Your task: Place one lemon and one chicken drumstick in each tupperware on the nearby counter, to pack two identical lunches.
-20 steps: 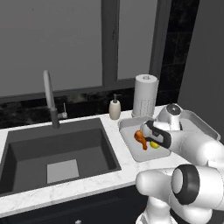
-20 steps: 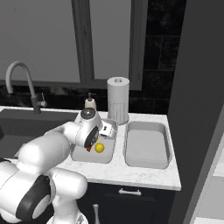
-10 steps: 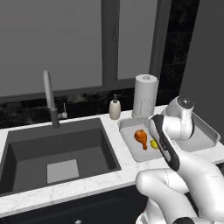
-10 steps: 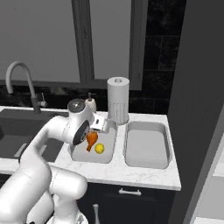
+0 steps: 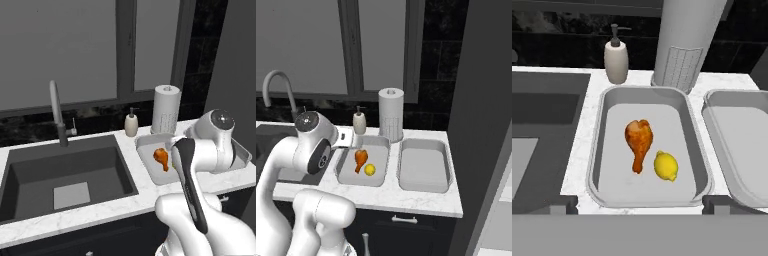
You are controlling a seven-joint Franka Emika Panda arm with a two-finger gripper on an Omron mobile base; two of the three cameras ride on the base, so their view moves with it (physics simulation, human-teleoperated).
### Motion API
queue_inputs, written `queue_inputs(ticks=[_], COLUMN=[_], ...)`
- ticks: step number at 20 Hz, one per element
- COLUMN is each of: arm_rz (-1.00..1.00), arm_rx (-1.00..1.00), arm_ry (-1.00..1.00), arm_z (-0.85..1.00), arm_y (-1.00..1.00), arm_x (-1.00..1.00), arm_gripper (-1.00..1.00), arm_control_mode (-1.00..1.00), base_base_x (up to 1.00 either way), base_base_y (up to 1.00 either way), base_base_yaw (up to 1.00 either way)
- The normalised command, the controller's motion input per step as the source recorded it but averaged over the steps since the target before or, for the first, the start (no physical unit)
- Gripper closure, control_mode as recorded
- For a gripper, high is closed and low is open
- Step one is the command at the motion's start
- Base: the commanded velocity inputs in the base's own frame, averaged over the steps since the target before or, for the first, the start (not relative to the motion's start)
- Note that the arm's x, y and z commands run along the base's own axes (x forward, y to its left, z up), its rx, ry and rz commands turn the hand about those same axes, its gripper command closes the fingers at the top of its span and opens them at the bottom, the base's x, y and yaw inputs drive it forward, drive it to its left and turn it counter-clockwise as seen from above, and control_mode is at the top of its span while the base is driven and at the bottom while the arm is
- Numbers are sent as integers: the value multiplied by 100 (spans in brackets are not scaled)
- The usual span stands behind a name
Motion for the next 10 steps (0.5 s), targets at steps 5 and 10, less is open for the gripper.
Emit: queue_inputs(ticks=[5, 10], arm_rz=[1, 0], arm_rx=[-1, 0], arm_ry=[-1, 0], arm_z=[11, 0], arm_y=[7, 0], arm_x=[-12, 0], arm_gripper=[-100, -100], arm_control_mode=[100, 100], base_base_x=[-70, -100], base_base_y=[18, -19], base_base_yaw=[4, 0])
